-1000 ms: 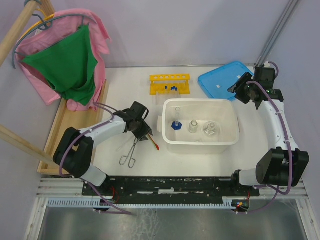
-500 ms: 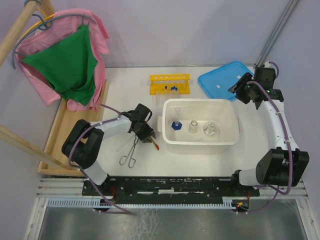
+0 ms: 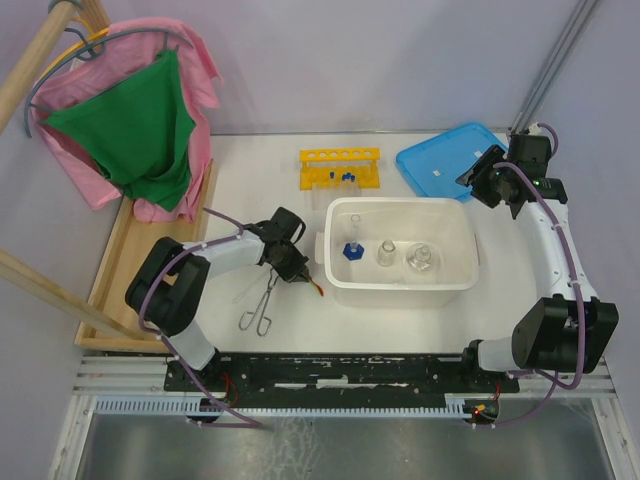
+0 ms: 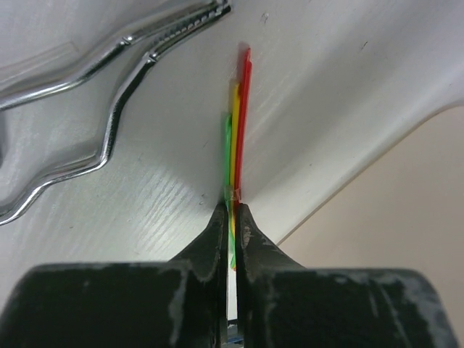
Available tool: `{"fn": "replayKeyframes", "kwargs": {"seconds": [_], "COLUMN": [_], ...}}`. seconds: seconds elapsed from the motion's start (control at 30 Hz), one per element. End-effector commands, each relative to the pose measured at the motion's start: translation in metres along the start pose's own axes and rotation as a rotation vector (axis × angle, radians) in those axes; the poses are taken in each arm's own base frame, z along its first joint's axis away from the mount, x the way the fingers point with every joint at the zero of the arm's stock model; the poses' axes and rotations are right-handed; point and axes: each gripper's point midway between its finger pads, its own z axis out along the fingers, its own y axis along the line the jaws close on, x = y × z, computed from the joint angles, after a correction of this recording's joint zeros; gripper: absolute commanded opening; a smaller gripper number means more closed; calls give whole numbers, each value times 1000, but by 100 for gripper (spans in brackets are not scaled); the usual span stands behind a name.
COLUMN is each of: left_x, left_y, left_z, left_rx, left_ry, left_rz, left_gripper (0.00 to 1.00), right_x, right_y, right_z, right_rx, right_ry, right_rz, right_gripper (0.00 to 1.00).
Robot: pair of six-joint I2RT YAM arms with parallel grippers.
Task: Organize the chemistry lab equipment
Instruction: Place the chemistry item in the storage box.
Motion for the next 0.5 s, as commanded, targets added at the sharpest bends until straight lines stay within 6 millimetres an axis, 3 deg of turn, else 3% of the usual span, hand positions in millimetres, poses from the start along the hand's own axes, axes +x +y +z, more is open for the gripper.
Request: {"fn": "replayKeyframes", "kwargs": {"seconds": [0.0, 0.2, 0.47], "left_x": [-23, -53, -100], "left_y": [-5, -30, -84], "left_z": [-27, -92, -207], "left_rx": [-25, 45, 110], "left_ry": [-132, -317, -607], "left_rz": [65, 178, 503], "left_gripper": [3, 3, 3], "right_x": [-9, -9, -11], "right_y": [5, 7, 10], "right_z": [-6, -3, 0], "right_rx": [-13, -20, -24], "right_ry": [-37, -32, -27], "right_rz": [-21, -21, -23], "right_gripper": [57, 57, 57]}}
